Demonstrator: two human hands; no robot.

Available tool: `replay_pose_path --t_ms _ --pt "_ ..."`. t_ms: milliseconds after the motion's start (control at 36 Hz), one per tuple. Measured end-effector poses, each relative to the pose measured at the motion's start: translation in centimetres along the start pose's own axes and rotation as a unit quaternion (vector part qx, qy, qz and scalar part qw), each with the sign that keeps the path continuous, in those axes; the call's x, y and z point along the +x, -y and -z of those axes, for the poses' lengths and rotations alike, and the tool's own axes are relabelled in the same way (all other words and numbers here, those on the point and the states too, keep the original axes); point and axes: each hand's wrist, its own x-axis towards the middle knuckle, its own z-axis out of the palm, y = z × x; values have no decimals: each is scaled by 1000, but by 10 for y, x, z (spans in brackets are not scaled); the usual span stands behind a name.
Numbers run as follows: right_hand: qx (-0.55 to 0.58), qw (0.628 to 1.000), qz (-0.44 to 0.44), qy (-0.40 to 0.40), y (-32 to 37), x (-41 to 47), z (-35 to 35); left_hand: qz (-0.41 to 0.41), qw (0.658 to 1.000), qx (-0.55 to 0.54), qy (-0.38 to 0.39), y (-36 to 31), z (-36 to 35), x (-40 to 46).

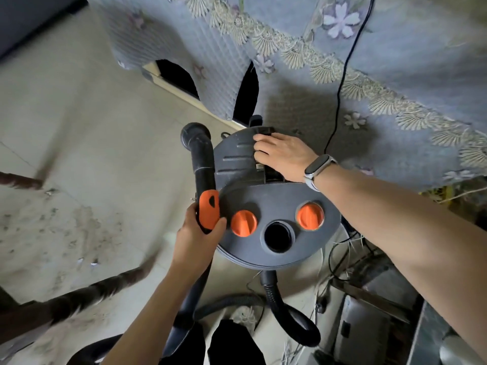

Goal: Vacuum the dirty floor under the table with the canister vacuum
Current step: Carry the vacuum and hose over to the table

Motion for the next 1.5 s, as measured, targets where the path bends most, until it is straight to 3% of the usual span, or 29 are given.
replay_pose_path --t_ms 194,472,556,667,750,806,889,1083,1500 --pt "23 982 -170 72 13 0 5 -9 1000 7 0 2 18 -1" --pt "54 942 -322 72 43 -26 0 -8 1000 -3 -1 5 40 5" --pt "83 945 -279 146 36 -42 8 -7 1000 -9 7 7 41 4" --pt "98 967 -100 210 7 -54 26 -5 1000 -8 15 11 36 2" --pt "59 965 -26 255 -10 -46 28 -5 1000 -13 19 14 30 0" --pt "58 970 -11 236 -12 -43 26 -6 1000 -5 21 13 24 -2" --pt "57 990 15 130 -11 -48 15 -9 1000 10 20 12 15 -5" --pt "42 998 1 43 0 -59 4 -12 1000 1 14 8 2 -6" --pt "93 970 -218 56 32 -145 3 -41 998 24 43 -7 -13 -11"
